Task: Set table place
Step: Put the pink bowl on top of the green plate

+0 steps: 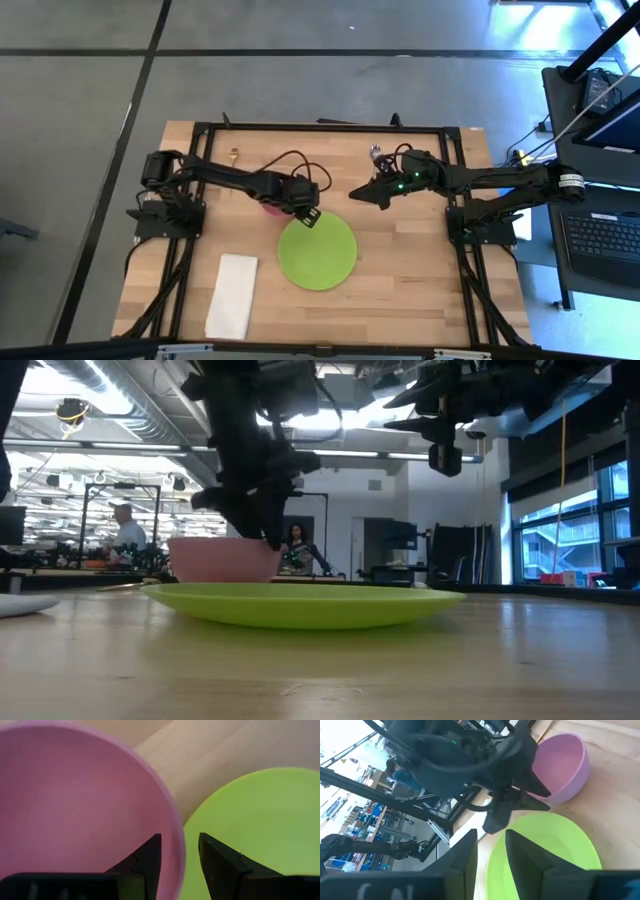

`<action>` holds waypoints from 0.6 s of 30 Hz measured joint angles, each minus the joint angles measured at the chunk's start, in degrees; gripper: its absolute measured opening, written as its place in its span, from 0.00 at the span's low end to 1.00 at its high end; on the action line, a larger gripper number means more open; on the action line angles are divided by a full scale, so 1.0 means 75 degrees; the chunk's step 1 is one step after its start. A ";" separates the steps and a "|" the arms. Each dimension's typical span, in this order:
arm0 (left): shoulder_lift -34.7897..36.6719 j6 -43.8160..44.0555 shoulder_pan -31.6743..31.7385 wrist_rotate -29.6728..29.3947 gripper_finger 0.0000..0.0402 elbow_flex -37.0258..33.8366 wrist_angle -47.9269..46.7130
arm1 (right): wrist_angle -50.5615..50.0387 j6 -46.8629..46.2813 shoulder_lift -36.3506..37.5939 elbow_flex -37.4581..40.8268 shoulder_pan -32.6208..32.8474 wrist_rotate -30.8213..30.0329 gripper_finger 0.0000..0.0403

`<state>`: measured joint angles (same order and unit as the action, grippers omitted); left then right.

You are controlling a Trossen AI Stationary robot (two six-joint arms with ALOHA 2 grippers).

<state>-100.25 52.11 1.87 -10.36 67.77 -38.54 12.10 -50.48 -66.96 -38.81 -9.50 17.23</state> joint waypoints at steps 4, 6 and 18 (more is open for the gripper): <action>-0.0256 -0.0025 0.0063 0.0334 0.27 0.0000 -0.0083 | 0.0006 0.0007 -0.0002 0.0000 0.0000 0.0000 0.26; -0.0290 -0.0046 0.0070 0.0379 0.22 0.0000 -0.0280 | 0.0006 0.0006 -0.0003 0.0000 0.0000 0.0000 0.26; 0.0066 -0.0354 -0.0391 0.0359 0.01 0.1211 -0.1738 | 0.0008 0.0000 -0.0003 0.0003 0.0000 0.0002 0.26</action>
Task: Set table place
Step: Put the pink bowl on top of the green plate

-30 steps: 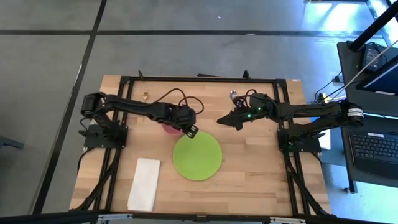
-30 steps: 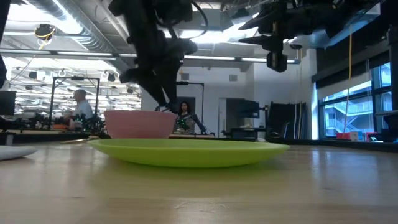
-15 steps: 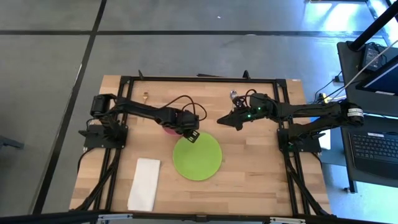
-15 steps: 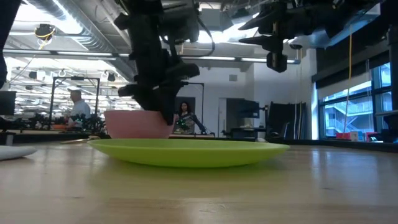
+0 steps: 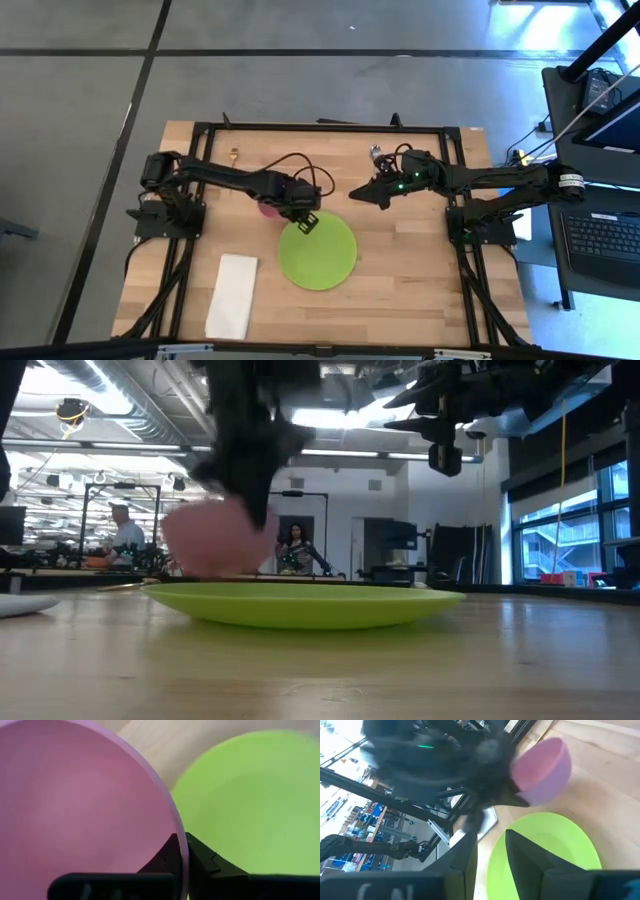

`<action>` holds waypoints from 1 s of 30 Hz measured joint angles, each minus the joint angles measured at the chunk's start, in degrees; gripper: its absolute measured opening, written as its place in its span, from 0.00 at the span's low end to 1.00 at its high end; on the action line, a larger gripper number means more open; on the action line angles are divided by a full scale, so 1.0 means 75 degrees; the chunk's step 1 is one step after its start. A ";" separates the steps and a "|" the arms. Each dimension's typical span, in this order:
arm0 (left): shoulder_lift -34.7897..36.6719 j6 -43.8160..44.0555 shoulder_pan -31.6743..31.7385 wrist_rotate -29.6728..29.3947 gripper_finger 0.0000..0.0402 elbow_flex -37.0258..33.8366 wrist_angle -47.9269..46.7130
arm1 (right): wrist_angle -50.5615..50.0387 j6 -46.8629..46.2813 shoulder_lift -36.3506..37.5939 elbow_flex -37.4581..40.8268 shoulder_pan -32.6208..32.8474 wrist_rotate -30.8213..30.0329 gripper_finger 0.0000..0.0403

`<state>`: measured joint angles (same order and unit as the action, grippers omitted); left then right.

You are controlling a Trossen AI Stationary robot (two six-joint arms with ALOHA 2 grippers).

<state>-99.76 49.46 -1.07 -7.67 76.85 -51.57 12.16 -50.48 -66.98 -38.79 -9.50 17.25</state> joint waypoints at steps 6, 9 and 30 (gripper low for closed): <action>-0.0009 0.0297 -0.0941 -0.0563 0.01 0.1550 -0.0119 | -0.0002 0.0302 0.0091 0.0009 -0.0030 0.0080 0.26; -0.0242 0.0785 -0.1441 -0.0701 0.01 0.1984 -0.0164 | 0.0010 0.0552 0.0350 0.0009 -0.0175 0.0114 0.26; -0.3922 0.1053 -0.2099 -0.0037 0.00 0.5620 -0.1830 | -0.0087 0.1012 0.1306 0.0009 -0.0915 0.0525 0.26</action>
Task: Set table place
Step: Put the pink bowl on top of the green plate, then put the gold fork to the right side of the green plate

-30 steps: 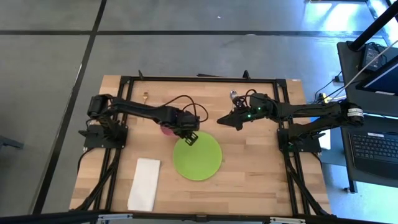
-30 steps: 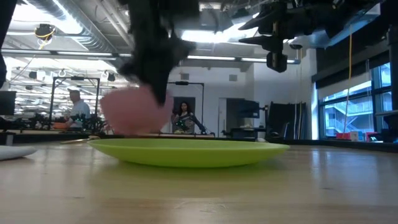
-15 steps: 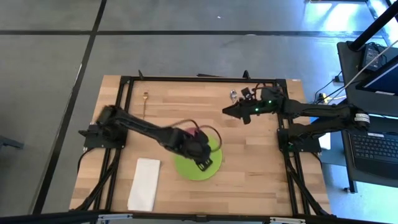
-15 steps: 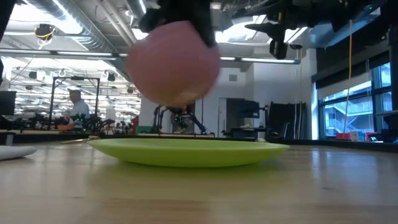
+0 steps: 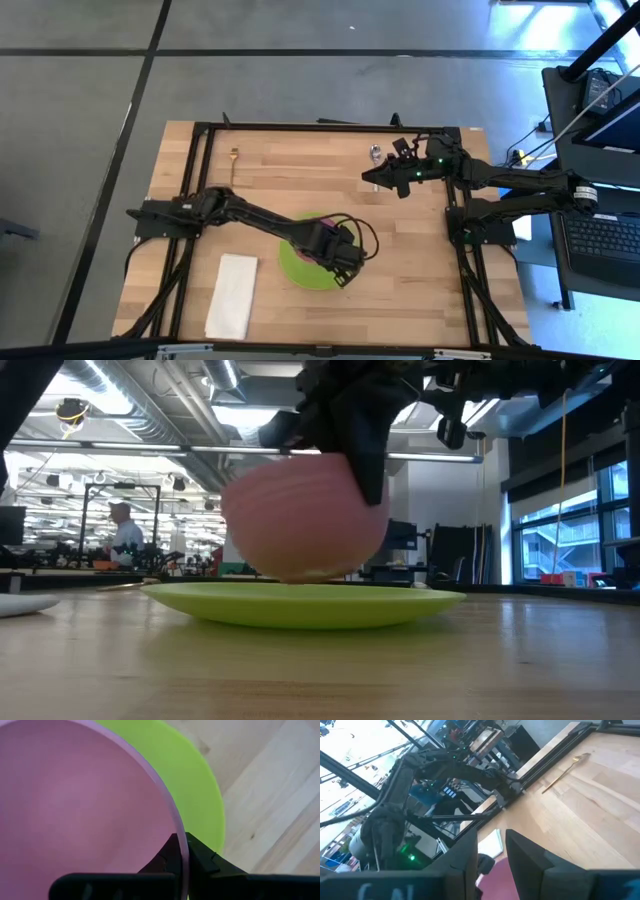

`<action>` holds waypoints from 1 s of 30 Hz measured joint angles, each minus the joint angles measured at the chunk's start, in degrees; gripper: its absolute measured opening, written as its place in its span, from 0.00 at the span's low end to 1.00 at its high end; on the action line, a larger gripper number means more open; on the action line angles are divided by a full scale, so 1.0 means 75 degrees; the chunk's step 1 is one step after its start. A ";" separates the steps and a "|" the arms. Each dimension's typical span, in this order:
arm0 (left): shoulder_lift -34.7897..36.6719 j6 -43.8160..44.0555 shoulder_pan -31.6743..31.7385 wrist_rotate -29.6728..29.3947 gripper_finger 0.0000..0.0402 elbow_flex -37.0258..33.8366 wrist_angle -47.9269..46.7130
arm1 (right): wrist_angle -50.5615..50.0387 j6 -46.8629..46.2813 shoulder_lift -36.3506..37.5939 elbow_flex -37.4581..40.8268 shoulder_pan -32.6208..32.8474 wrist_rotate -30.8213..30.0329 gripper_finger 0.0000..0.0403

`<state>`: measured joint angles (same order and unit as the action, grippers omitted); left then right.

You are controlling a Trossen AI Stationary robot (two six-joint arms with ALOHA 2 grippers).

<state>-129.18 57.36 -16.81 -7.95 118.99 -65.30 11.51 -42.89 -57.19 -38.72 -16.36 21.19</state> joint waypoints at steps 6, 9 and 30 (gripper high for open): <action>-0.0274 0.0141 -0.0143 0.0257 0.00 0.0045 0.0055 | -0.0038 0.0209 0.0000 0.0000 0.0003 0.0009 0.26; -0.0368 0.0141 -0.0158 0.0226 0.02 0.0045 0.0047 | -0.0038 0.0215 0.0000 0.0000 0.0000 0.0007 0.26; -0.0156 -0.0264 0.0112 0.0727 0.30 0.0030 0.0186 | -0.0076 0.0230 0.0000 -0.0003 0.0003 0.0196 0.26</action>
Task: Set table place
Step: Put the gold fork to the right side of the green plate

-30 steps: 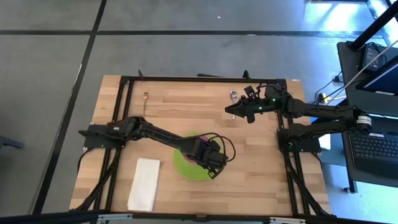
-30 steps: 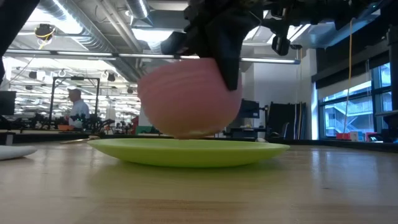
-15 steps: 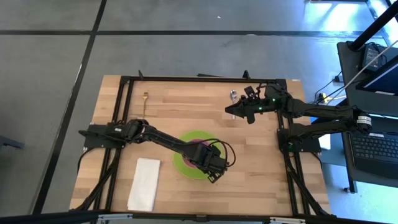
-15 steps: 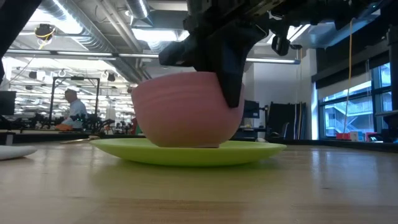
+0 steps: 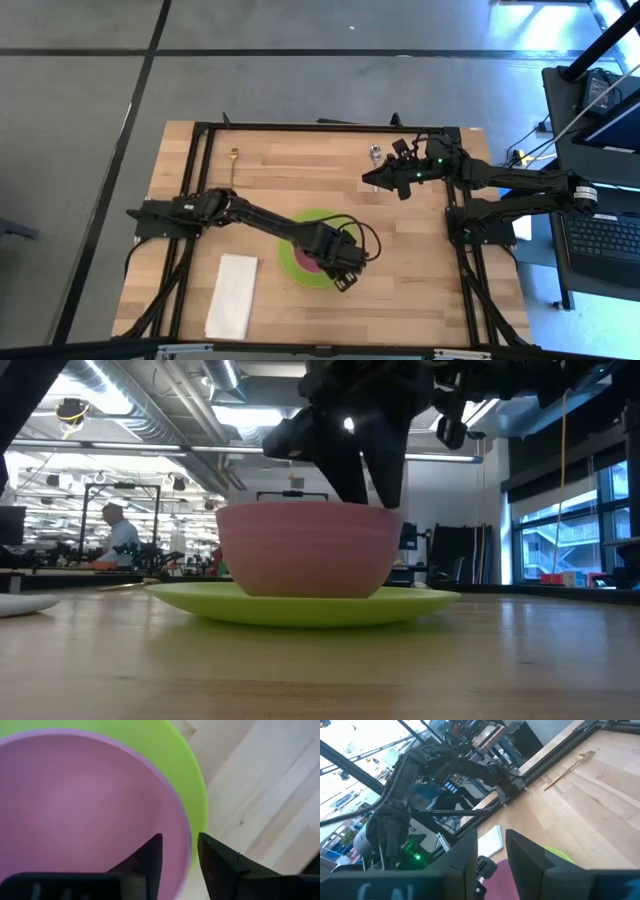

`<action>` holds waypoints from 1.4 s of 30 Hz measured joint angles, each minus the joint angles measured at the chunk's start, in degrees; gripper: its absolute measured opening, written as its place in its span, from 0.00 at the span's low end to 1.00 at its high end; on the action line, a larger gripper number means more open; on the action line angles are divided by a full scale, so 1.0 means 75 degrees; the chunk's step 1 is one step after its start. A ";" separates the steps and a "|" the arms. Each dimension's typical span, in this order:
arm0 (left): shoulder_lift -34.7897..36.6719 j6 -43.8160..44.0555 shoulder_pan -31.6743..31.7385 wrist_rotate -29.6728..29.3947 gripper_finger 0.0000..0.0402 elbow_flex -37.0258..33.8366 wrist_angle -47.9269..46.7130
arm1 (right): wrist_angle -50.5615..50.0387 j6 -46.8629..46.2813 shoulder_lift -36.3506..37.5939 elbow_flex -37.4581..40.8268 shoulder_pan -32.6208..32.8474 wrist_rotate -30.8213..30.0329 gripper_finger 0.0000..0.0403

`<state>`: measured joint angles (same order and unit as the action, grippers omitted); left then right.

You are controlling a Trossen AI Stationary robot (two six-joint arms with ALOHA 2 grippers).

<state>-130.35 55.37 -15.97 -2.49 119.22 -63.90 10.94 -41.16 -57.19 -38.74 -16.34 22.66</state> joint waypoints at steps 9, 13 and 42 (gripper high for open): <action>0.0649 0.0143 0.0242 0.0541 0.31 0.0238 -0.0514 | 0.0006 0.0002 0.0021 -0.0006 -0.0018 0.0132 0.26; 0.1239 0.0151 0.0295 -0.0428 0.31 0.0607 -0.2155 | 0.0041 -0.0195 0.0284 -0.0011 -0.0060 0.0856 0.26; 0.7959 0.0983 0.3990 -0.4226 0.31 -0.5008 -0.3348 | -0.0440 -0.0249 0.0997 -0.0012 -0.0044 0.0091 0.26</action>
<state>-70.66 62.75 13.95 -34.19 81.66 -89.01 7.64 -43.03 -49.71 -38.83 -16.67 23.34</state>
